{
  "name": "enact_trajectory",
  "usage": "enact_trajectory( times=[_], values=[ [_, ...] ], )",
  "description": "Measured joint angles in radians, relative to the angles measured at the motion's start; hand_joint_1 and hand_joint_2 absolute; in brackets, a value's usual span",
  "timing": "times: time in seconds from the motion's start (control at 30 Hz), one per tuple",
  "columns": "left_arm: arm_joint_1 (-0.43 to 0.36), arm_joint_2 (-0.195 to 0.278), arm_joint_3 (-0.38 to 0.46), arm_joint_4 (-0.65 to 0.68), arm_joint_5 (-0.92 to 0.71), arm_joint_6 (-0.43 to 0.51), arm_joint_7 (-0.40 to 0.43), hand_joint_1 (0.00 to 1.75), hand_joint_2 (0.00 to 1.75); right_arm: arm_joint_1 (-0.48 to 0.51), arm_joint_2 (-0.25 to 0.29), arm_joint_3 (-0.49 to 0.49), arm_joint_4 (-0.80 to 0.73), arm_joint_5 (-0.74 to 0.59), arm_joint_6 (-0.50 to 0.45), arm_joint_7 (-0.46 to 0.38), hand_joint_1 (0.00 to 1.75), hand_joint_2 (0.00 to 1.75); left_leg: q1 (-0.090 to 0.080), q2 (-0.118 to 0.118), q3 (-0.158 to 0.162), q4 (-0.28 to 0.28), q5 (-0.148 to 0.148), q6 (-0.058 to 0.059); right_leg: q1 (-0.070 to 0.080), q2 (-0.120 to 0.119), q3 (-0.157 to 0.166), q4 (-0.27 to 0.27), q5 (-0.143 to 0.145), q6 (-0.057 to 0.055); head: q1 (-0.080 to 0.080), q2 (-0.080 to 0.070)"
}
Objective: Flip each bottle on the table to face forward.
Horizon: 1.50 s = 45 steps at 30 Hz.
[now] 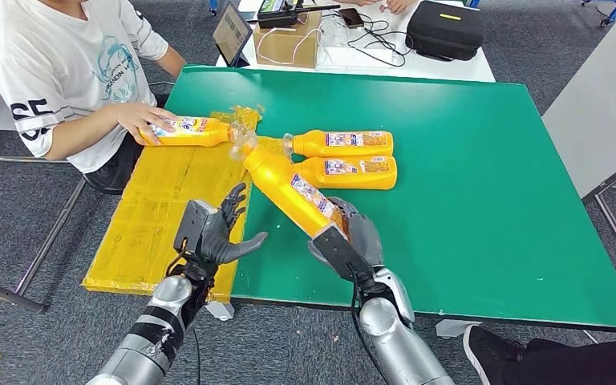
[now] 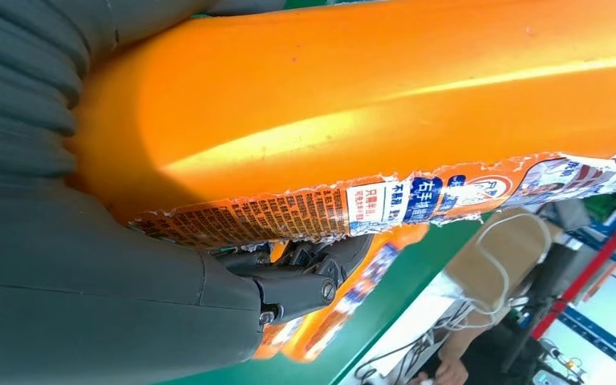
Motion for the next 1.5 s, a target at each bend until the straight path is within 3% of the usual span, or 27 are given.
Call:
enact_trajectory(
  times=[0.23, 1.1, 1.5],
  values=[
    [-0.025, -0.027, -0.038, 0.016, 0.058, -0.028, 0.018, 0.0, 1.75, -0.023, 0.046, 0.038, 0.023, -0.026, -0.001, -0.012, 1.75, 1.75, 0.0, 0.0, 0.0, 0.0, 0.0, 0.0, 0.0, 0.0, 0.0, 0.0, 0.0, 0.0, 0.0, 0.0],
    [-0.026, -0.026, -0.083, 0.019, 0.175, -0.06, 0.051, 0.0, 1.75, -0.062, 0.098, 0.109, 0.156, -0.053, 0.003, -0.026, 1.75, 1.75, 0.0, 0.0, -0.001, 0.0, 0.0, 0.0, 0.0, 0.0, -0.002, 0.0, 0.0, 0.0, 0.0, 0.0],
    [0.025, 0.003, -0.094, -0.013, 0.247, -0.095, 0.074, 0.0, 1.75, -0.022, 0.083, 0.153, 0.187, 0.032, -0.049, 0.008, 1.75, 1.75, 0.0, 0.001, -0.002, 0.0, 0.0, 0.0, 0.0, 0.0, -0.003, 0.0, 0.0, 0.0, 0.0, 0.0]
  ],
)
